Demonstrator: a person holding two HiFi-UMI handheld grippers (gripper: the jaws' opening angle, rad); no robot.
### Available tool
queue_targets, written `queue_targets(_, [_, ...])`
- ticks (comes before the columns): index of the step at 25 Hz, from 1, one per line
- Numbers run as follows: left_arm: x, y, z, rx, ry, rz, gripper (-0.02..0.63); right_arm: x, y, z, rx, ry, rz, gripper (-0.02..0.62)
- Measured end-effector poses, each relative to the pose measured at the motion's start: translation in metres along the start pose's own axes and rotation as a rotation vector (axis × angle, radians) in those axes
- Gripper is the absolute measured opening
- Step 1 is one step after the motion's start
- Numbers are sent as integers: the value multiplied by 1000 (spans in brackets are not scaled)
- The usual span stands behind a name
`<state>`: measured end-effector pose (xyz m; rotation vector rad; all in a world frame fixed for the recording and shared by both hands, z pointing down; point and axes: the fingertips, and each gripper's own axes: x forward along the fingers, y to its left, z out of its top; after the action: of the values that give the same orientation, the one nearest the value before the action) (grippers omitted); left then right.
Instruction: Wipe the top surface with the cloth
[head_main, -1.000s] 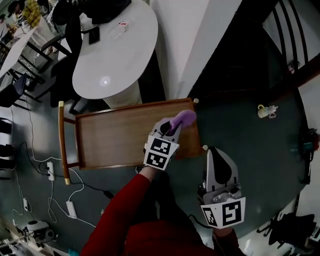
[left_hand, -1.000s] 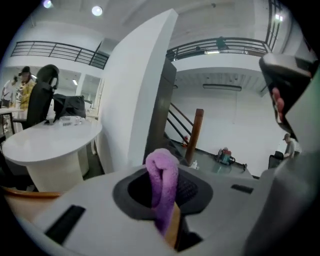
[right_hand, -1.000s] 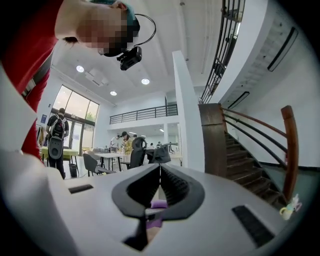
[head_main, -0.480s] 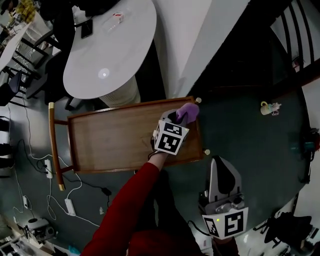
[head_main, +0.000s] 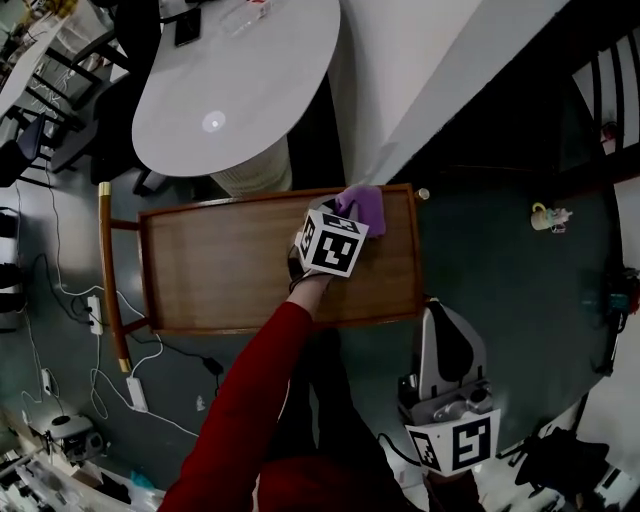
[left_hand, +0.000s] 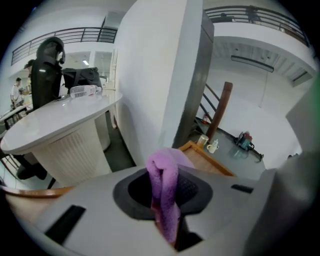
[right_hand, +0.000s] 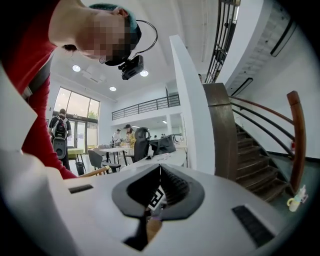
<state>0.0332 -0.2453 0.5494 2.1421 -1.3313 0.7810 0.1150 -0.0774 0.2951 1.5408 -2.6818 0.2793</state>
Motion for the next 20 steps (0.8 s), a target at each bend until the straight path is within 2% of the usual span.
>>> queue_targets(10, [-91,168,-60,-100,33,277,66,39,51,3,-8,15,138,12])
queue_targets(20, [-170,286,-113,-167,81,499,66,57,88,0,-18,32,209,12])
